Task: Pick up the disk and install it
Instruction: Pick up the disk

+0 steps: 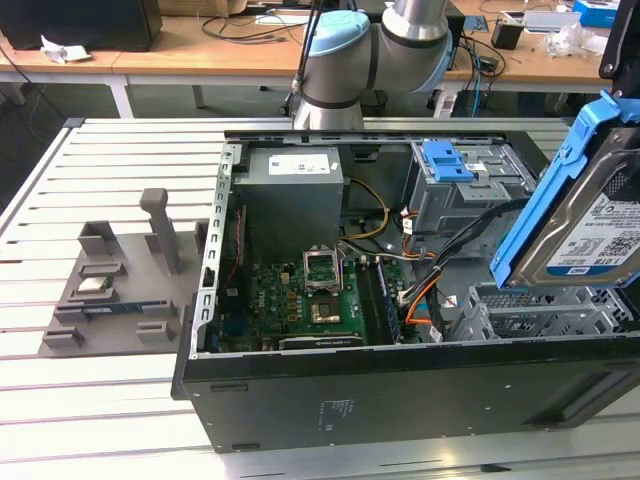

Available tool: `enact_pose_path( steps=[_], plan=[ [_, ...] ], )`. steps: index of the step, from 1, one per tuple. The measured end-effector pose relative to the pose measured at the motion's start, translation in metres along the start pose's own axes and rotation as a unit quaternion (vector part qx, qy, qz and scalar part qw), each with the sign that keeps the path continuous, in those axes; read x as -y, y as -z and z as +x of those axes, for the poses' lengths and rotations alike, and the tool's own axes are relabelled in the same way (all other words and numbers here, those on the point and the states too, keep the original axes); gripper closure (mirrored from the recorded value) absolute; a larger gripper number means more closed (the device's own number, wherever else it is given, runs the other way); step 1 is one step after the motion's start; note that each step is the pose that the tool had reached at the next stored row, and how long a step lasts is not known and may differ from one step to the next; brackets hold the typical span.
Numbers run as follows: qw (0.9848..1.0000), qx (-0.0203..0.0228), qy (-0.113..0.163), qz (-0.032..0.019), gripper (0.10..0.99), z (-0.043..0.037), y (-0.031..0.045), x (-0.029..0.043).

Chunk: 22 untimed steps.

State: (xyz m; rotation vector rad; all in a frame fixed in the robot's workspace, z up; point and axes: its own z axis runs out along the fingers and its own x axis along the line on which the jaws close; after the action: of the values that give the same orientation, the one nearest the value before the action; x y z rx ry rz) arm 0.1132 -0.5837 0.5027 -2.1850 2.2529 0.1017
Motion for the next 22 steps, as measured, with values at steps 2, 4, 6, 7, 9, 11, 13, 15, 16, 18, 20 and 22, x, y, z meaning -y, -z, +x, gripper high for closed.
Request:
enact_pose_path(
  steps=[2,4,6,7,9,11,13,15,16,18,20,22],
  plan=[
    [1.0,0.0,0.0,0.0,0.722,-0.0002,-0.0019,0.003],
    [1.0,0.0,0.0,0.0,0.722,-0.0005,-0.0034,0.0055],
    [1.0,-0.0002,0.0,0.0,0.722,-0.0008,-0.0043,0.0074],
    [1.0,-0.0003,0.0,0.0,0.722,-0.0009,-0.0048,0.0084],
    [1.0,-0.0007,0.0,0.0,0.722,-0.0014,-0.0063,0.0114],
    [1.0,-0.0012,0.0,0.0,0.722,-0.002,-0.0078,0.0148],
    [1.0,-0.0015,0.0,0.0,0.722,-0.0023,-0.0086,0.0167],
    [1.0,-0.002,0.0,0.0,0.722,-0.0028,-0.0099,0.0199],
    [1.0,-0.0023,0.0,0.0001,0.722,-0.0029,-0.0103,0.0209],
    [1.0,-0.0031,0.0,0.0001,0.722,-0.0033,-0.0118,0.0241],
    [1.0,-0.0043,0.0,0.0001,0.722,-0.0033,-0.0156,0.0255],
    [1.0,-0.0051,0.0,0.0001,0.722,-0.0033,-0.0189,0.0259]
  ],
)
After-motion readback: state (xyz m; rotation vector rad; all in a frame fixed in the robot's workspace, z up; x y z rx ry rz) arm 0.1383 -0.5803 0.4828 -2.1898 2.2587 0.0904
